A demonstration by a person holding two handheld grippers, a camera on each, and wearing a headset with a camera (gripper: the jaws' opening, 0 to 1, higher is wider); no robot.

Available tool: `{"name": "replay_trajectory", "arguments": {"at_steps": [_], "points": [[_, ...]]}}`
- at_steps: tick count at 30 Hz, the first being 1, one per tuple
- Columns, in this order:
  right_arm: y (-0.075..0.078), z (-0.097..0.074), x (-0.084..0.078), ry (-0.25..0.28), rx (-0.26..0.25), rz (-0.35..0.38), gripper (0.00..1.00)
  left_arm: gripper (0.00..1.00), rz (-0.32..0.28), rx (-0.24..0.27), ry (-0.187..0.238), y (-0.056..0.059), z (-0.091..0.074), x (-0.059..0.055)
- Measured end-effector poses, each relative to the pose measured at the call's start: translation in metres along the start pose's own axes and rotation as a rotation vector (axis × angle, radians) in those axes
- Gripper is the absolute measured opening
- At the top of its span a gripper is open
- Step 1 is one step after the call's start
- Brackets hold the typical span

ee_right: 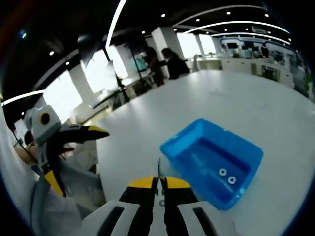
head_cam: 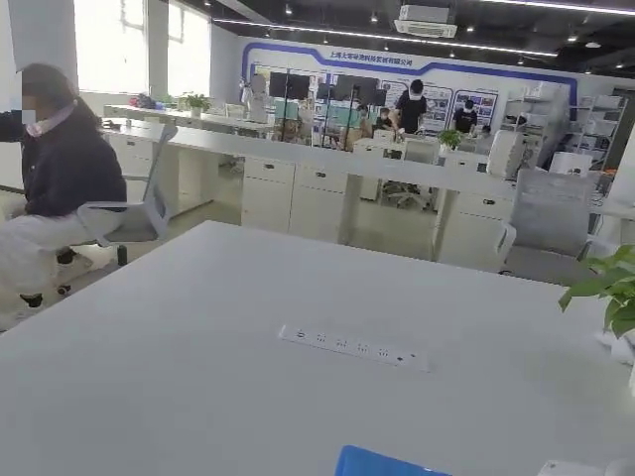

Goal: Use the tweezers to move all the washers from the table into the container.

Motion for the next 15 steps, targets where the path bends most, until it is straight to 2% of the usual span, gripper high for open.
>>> {"name": "replay_trajectory", "arguments": {"at_steps": [6, 8, 11, 14, 15], "points": [[0.004, 0.008, -0.015, -0.049, -0.005, 0.004, 0.03, 0.93, 0.0, 0.001, -0.001, 0.0, 0.0, 0.0], [0.004, 0.009, -0.017, -0.066, -0.01, -0.007, 0.03, 0.93, 0.0, 0.0, -0.002, 0.0, 0.0, 0.0], [0.003, 0.01, -0.015, -0.065, -0.01, -0.023, 0.04, 0.93, 0.003, 0.001, -0.005, 0.0, 0.0, -0.001], [-0.005, 0.012, -0.017, -0.095, 0.01, -0.073, 0.04, 0.93, 0.005, 0.001, -0.007, 0.0, 0.0, -0.001], [-0.008, 0.013, -0.015, -0.084, 0.014, -0.096, 0.03, 0.93, 0.004, 0.0, -0.008, 0.0, 0.0, -0.001]]}}
Point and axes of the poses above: the centre of the closed fingertips' face, and the gripper's own axes: z roughly forward along the fingers, y roughly to its right, x roughly out of its top, the point moved 6 cm from there along -z, roughly backward along the fingers, and after that the axes turned 1 degree about x, right-handed, at the moved point
